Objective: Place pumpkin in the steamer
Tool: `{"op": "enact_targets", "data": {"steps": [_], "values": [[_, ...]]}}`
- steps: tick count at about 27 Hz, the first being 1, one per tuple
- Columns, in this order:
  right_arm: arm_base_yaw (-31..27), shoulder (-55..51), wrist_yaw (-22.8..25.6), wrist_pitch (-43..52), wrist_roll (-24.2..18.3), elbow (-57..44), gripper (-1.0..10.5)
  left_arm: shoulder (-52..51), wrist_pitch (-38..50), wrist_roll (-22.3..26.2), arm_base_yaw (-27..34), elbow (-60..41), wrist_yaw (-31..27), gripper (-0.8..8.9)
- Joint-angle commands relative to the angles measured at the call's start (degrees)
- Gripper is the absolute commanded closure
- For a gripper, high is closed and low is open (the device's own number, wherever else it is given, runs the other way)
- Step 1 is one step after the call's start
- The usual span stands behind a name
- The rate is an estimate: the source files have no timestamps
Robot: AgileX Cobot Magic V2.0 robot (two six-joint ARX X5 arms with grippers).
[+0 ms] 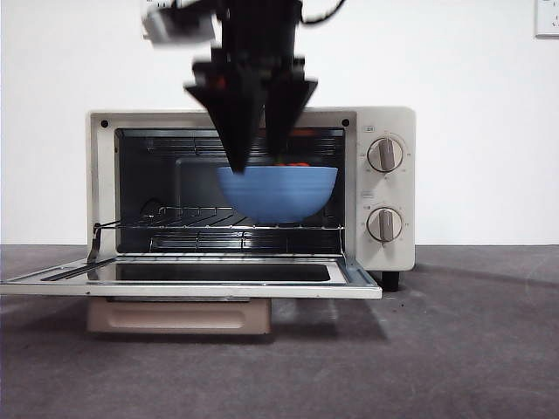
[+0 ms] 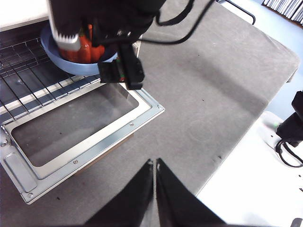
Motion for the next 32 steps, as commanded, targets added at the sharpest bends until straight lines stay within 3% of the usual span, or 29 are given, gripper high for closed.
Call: {"op": "enact_targets", "data": {"steps": [1,5,8,11,13,19,22,25,28,32], "values": [[1.79,-2.27,0.20,-2.12,3.23,1.66,5.5,0.20,0.57,0.96,-0.42,1.33,-0.07,7.95],[3.28,-9.88,-2.08,-10.97,7.65,1.66,5.5,0.76,0.63,1.22,-0.39,1.20,-2.21,7.96],[3.06,-16.81,-5.11,-12.87,8.44,1.64,5.5,4.02,0.63,-2.34,0.24,1.16,-4.79,7.99],[1.81,-22.95,-5.60,-16.39,10.36,0.59,5.5,9.40,0.90,-3.34,2.56,1.16,-4.79,8.00],[0.76,-28.52,-8.46,-16.39,10.56,-2.86,5.5,14.10,1.31,-3.23,6.03,1.16,-4.50,8.01],[-3.87,-44.26,-8.22,-16.37,10.78,-17.66,5.5,25.35,3.48,-2.01,19.54,1.16,7.63,8.02],[-6.86,-51.43,-8.52,-15.12,11.80,-24.30,5.5,30.80,5.42,-1.73,25.31,1.16,7.87,8.02],[-8.81,-58.97,-12.63,-10.45,13.79,-30.97,5.5,36.30,7.15,-2.58,30.75,0.94,9.86,8.02],[-9.75,-66.23,-15.50,-4.07,16.63,-37.66,5.5,41.31,8.85,-3.50,34.47,-0.07,13.73,8.01],[-9.79,-74.10,-15.74,1.20,21.51,-45.07,5.5,45.18,13.42,-4.68,37.22,-4.28,14.29,8.01]]}}
